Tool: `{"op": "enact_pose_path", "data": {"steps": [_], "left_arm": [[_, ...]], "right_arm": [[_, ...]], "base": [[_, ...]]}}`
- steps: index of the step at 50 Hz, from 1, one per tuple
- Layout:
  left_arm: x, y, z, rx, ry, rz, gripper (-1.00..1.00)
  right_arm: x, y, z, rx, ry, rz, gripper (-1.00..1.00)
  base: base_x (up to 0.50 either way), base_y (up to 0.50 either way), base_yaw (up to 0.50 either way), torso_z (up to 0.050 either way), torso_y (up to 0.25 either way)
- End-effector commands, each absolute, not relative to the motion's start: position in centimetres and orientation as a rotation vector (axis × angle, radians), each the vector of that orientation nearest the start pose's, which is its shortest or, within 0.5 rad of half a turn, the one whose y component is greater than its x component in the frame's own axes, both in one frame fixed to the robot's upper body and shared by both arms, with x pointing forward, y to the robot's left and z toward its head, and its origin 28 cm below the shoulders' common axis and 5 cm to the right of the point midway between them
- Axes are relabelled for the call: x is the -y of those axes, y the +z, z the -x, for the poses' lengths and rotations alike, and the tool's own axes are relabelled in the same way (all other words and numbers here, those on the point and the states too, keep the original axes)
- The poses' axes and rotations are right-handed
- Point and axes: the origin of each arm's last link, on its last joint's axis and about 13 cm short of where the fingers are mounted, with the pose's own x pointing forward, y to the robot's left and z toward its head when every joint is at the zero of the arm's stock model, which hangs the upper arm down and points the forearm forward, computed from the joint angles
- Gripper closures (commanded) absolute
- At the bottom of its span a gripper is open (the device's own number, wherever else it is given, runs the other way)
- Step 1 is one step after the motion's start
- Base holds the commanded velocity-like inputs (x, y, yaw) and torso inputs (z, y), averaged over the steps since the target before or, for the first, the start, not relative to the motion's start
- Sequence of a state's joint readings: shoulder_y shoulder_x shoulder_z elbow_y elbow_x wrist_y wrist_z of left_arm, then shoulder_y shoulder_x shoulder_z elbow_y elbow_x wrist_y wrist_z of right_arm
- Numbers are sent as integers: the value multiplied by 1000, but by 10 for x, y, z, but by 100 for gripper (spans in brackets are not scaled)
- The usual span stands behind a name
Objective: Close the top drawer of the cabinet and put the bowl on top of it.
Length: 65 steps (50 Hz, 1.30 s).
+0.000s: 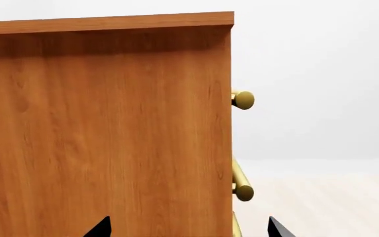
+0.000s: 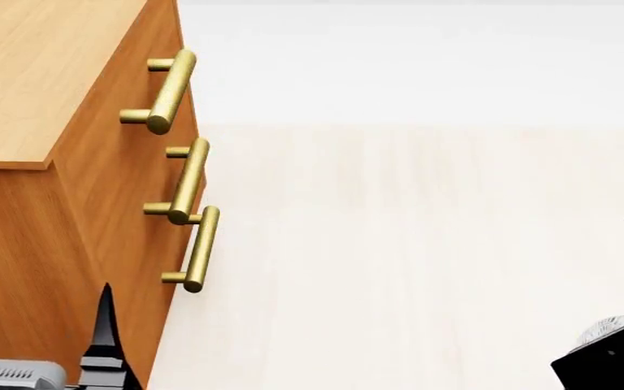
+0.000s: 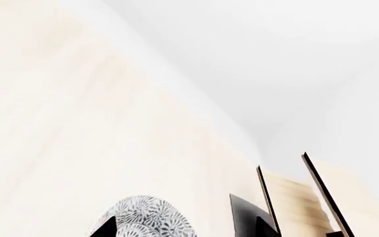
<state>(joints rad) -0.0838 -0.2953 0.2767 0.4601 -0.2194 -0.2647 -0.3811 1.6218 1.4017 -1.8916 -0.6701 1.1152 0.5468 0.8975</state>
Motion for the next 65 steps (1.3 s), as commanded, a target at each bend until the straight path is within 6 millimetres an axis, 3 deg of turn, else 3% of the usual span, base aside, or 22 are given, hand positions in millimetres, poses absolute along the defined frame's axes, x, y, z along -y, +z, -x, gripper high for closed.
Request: {"op": "enact_pose_path", "data": {"steps": [1,17,31,65], "left_arm": [[-196,99,-211,202,3,-40,-100],[-196,97,-212,196,4,-43,-100],[-196,96,-212,196,5,-43,-100],[-195,96,-211,196,1,-44,-100]], "right_arm": [[217,177,-168,-294,-91,764,-100],[209,171,-175,-289,-45,769,-100],[210,150,-178,-340,-26,757,-100],[212,129,-183,-379,-5,738,-100]], "base": [[0,0,0,0,0],[0,0,0,0,0],[0,0,0,0,0],[0,0,0,0,0]]}}
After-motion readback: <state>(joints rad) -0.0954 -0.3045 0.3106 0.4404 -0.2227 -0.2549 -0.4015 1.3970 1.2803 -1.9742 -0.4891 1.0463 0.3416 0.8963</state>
